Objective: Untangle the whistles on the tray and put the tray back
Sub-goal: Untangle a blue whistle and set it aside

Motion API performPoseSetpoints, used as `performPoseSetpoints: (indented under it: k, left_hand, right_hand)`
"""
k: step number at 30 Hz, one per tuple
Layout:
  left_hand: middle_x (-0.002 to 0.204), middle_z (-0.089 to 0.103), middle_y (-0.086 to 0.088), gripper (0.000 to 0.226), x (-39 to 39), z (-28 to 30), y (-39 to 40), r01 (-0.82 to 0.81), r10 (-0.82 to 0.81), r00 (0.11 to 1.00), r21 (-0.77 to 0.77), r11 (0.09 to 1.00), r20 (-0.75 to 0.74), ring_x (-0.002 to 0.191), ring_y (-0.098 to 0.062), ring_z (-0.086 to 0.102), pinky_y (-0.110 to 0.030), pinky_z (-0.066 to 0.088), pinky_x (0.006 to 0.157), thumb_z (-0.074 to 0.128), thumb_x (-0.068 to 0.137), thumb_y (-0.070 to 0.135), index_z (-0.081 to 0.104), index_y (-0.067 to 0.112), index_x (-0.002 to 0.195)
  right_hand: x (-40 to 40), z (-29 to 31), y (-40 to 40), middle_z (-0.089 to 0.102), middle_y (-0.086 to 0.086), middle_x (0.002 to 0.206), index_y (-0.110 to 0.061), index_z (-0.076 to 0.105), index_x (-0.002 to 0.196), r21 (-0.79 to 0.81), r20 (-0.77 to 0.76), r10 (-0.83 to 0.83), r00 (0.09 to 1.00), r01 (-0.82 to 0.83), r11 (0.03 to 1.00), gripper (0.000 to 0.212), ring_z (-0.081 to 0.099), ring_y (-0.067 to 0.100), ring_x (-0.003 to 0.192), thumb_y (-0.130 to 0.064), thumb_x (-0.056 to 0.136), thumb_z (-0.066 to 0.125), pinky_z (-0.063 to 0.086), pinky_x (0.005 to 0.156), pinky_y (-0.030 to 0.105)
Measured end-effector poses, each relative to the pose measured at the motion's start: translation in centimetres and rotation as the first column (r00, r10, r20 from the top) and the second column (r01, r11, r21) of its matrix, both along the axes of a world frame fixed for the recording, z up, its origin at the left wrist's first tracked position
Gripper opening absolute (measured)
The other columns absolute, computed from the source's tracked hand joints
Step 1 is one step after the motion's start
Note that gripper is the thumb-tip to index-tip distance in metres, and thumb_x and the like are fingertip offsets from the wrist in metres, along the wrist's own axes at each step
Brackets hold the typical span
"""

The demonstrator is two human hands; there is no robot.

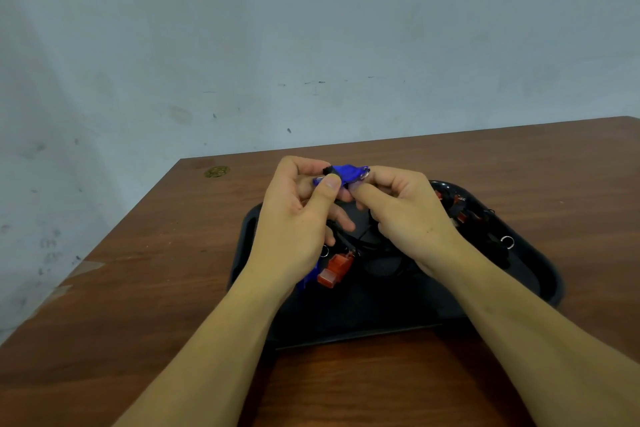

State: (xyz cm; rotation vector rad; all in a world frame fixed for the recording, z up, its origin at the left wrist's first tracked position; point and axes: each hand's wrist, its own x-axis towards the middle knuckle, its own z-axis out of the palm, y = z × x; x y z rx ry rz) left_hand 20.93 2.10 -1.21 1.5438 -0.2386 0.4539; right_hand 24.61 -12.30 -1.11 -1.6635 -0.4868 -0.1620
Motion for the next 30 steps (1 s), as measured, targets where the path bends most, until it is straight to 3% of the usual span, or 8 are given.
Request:
performPoseSetpoints:
  k: [4, 9, 15, 20, 23, 25, 30]
  left_hand:
    - [0.077, 0.073, 0.002, 0.002, 0.2, -0.3, 0.2, -0.155, 0.155, 0.988, 0.172, 0.973, 0.013, 0.051, -0.02, 0.064, -0.026, 0.044, 0.046, 0.055, 0.101, 0.021, 0.054, 0.02, 0.1]
    - [0.08, 0.074, 0.005, 0.012, 0.2, -0.4, 0.6, -0.241, 0.205, 0.97, 0.418, 0.876, 0.13, 0.053, -0.011, 0.066, -0.037, 0.055, 0.056, 0.054, 0.101, 0.027, 0.062, 0.018, 0.101]
    - [0.074, 0.073, -0.001, 0.014, 0.0, -0.2, 0.8, -0.224, 0.185, 0.975, 0.53, 0.818, 0.127, 0.052, -0.012, 0.066, -0.045, 0.059, 0.062, 0.05, 0.102, 0.026, 0.06, 0.018, 0.108]
    - [0.082, 0.072, 0.008, 0.02, 0.2, -0.2, 1.1, -0.363, 0.288, 0.932, 0.612, 0.703, 0.222, 0.05, -0.008, 0.064, -0.041, 0.057, 0.063, 0.045, 0.103, 0.025, 0.061, 0.014, 0.109]
    - [0.077, 0.07, 0.009, 0.02, 0.4, -0.4, 1.5, -0.414, 0.346, 0.907, 0.654, 0.634, 0.239, 0.058, -0.016, 0.066, -0.044, 0.058, 0.062, 0.043, 0.103, 0.029, 0.058, 0.016, 0.106]
    - [0.075, 0.069, 0.007, 0.017, 0.5, -0.4, 1.6, -0.426, 0.366, 0.898, 0.682, 0.594, 0.243, 0.061, -0.021, 0.067, -0.046, 0.057, 0.063, 0.044, 0.104, 0.027, 0.057, 0.015, 0.104]
    - [0.079, 0.07, -0.002, 0.014, 0.4, 0.0, 1.6, -0.418, 0.378, 0.891, 0.776, 0.472, 0.251, 0.068, -0.031, 0.064, -0.043, 0.051, 0.067, 0.042, 0.104, 0.026, 0.049, 0.015, 0.099]
  right_hand:
    - [0.0, -0.1, 0.3, 0.055, 0.001, 0.061, -0.021, 0.071, 0.071, -0.078, 0.057, -0.023, 0.998, 0.028, 0.997, 0.027, 0.041, 0.004, 0.05, -0.017, 0.097, 0.062, 0.035, 0.052, 0.017]
    - [-0.1, 0.0, 0.2, 0.052, -0.007, 0.053, -0.017, 0.068, 0.068, -0.078, 0.074, -0.062, 0.995, 0.068, 0.995, 0.029, 0.039, 0.001, 0.045, -0.013, 0.096, 0.062, 0.033, 0.048, 0.013]
    - [-0.2, 0.2, 0.3, 0.046, -0.014, 0.046, -0.027, 0.059, 0.053, -0.053, 0.069, -0.088, 0.994, 0.092, 0.994, 0.045, 0.036, 0.0, 0.041, -0.01, 0.095, 0.062, 0.029, 0.044, 0.01]
    - [-0.2, 0.1, 0.4, 0.05, -0.011, 0.051, -0.021, 0.068, 0.067, -0.079, 0.084, -0.075, 0.994, 0.082, 0.994, 0.031, 0.04, 0.0, 0.044, -0.011, 0.096, 0.061, 0.032, 0.046, 0.009]
    - [-0.5, 0.0, 0.5, 0.066, -0.006, 0.064, -0.018, 0.076, 0.081, -0.132, 0.129, -0.046, 0.991, 0.063, 0.989, 0.019, 0.054, -0.002, 0.055, -0.012, 0.094, 0.064, 0.041, 0.055, 0.01]
    - [-0.7, 0.0, 0.6, 0.071, -0.005, 0.073, -0.023, 0.075, 0.081, -0.19, 0.19, -0.028, 0.981, 0.065, 0.98, 0.017, 0.062, 0.0, 0.064, -0.018, 0.094, 0.065, 0.048, 0.062, 0.013]
    - [-1.0, 1.0, -0.1, 0.048, -0.015, 0.044, -0.016, 0.07, 0.074, -0.142, 0.178, -0.005, 0.984, 0.03, 0.989, 0.027, 0.042, 0.001, 0.041, -0.025, 0.098, 0.062, 0.032, 0.046, 0.008]
